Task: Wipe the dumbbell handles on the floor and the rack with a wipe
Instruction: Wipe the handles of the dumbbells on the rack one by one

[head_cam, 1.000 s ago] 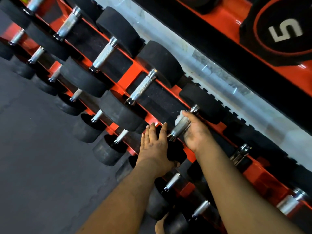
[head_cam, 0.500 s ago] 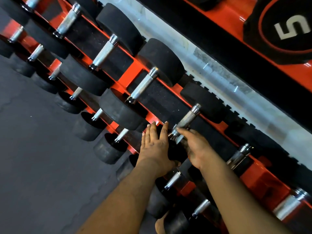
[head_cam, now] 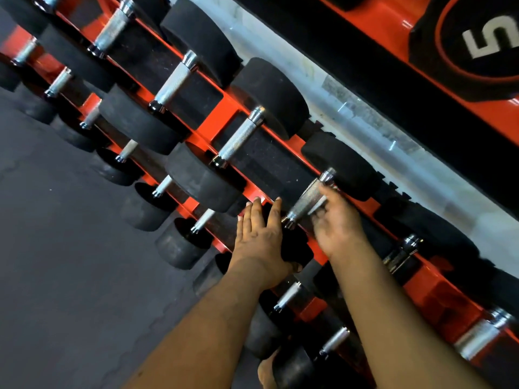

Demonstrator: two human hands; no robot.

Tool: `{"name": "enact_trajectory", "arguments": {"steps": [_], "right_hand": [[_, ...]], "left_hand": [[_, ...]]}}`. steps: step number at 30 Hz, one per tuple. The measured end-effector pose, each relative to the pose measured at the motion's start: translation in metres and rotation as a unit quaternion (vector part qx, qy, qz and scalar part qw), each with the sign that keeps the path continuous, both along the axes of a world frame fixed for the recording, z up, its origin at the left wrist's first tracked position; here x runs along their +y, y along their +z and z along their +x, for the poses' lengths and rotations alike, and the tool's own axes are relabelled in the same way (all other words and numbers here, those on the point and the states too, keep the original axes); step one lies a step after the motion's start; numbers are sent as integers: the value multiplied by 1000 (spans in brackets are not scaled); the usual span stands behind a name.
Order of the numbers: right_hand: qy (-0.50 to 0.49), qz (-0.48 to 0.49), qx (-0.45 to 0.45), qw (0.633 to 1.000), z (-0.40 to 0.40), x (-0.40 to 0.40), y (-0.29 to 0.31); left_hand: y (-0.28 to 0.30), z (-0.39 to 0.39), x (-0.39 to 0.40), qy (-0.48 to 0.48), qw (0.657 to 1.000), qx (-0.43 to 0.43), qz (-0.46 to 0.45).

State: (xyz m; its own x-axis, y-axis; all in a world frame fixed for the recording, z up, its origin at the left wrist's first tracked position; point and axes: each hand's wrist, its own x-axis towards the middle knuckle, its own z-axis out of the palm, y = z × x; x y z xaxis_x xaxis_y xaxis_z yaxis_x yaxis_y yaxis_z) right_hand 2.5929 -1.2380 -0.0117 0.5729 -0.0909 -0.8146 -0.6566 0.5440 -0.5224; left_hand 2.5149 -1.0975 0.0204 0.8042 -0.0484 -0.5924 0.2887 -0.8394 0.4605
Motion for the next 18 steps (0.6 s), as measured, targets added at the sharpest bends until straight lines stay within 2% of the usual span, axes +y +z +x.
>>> {"name": "enact_trajectory", "arguments": {"steps": [2,5,7,11,12,14,16,18], "right_hand": [[-35,4,-12,999,15,3,-3],[69,23,12,997,-4,13,-11],[100,38,8,994,-14,10,-13],[-7,27,-27,999,2,-6,-12],[-3,24,-28,999,0,-6,-12],[91,-17,-1,996,-17,-1,-11],[221,-84,2,972,-34,3,-14],[296,-148,-25,943,-41,2,-19]], "left_hand": [[0,1,0,2,1000,0,3],[1,1,1,3,1000,3,-2],[1,0,1,3,1000,0,-2],[0,1,2,-2,1000,3,-3],[1,1,2,-1,1000,2,-3],[3,1,1,1,1000,0,-7],[3,0,1,5,1000,-5,-10],[2,0,1,6,1000,-7,-10]]}}
